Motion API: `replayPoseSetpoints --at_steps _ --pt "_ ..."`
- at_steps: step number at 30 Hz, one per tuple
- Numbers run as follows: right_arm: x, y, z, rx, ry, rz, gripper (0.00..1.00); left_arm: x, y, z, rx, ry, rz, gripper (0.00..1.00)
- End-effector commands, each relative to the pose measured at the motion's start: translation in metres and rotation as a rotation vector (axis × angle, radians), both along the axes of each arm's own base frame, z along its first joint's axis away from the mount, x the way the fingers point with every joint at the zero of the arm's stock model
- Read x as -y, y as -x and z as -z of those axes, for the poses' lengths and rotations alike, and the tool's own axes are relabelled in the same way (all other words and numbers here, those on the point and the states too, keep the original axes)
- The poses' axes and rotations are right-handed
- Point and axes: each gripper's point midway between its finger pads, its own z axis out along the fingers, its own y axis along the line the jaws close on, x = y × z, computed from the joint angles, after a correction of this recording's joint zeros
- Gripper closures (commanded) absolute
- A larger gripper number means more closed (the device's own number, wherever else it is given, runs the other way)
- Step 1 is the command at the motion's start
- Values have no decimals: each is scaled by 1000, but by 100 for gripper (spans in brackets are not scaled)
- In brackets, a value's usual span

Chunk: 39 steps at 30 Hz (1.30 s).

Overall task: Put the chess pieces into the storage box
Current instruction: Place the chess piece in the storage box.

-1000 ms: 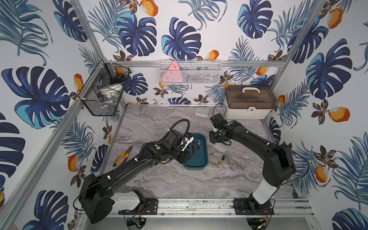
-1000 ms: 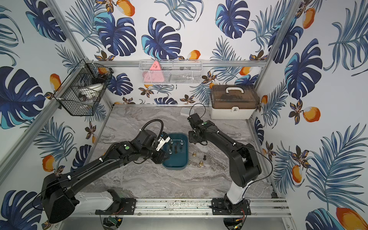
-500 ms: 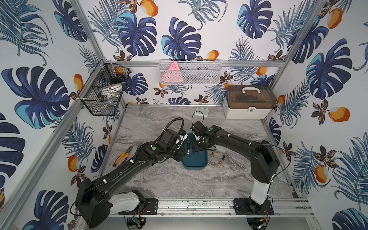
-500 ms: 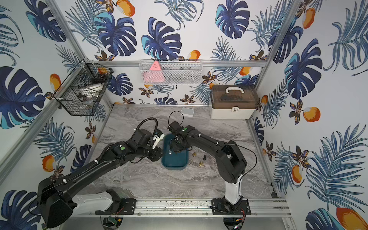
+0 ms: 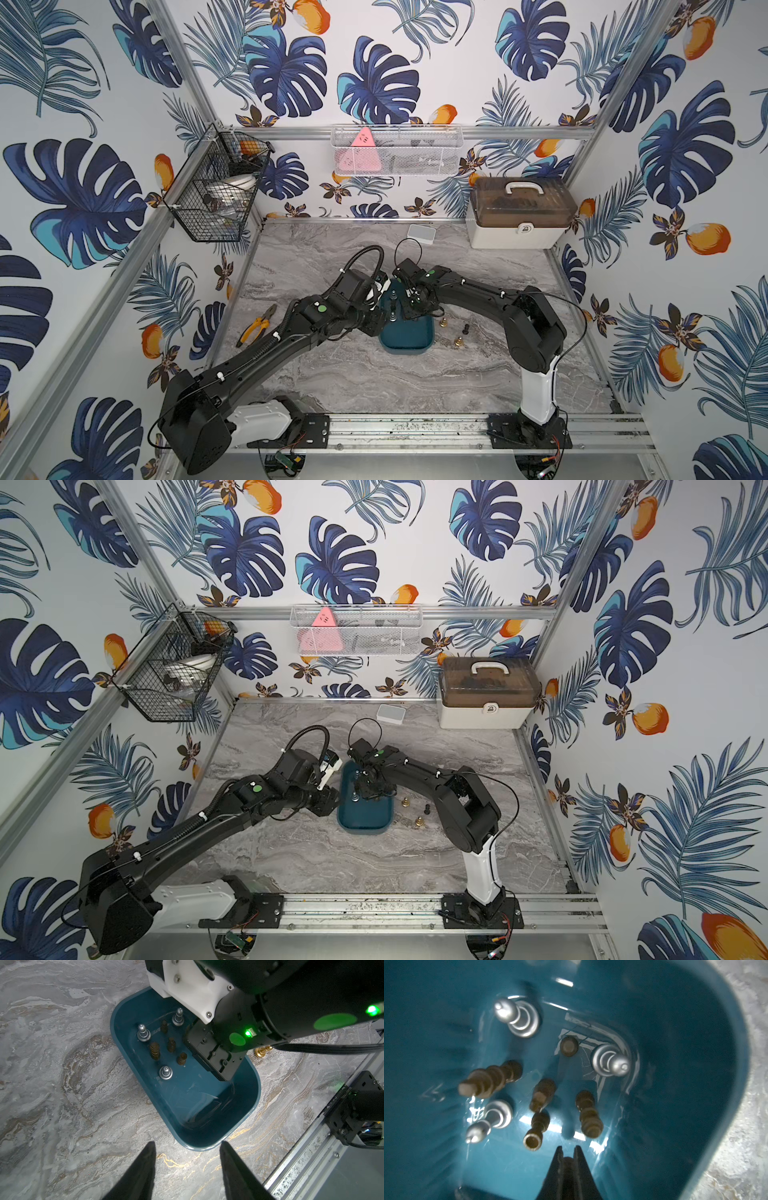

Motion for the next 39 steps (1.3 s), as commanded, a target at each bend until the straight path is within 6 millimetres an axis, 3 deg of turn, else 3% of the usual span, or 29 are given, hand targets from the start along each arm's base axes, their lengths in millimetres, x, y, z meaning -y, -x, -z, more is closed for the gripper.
replayPoseSetpoints --at_steps 1,12,16,39 --pt "-3 -9 2 33 0 1 89 0 -1 -1 0 -2 0 46" --pt "-3 -16 8 55 16 7 90 -1 -1 0 0 -8 -1 46" --pt "-1 -16 20 42 48 11 90 0 -1 1 -7 -8 1 46" --pt "2 -18 15 65 91 7 88 1 -2 4 -21 -14 2 46"
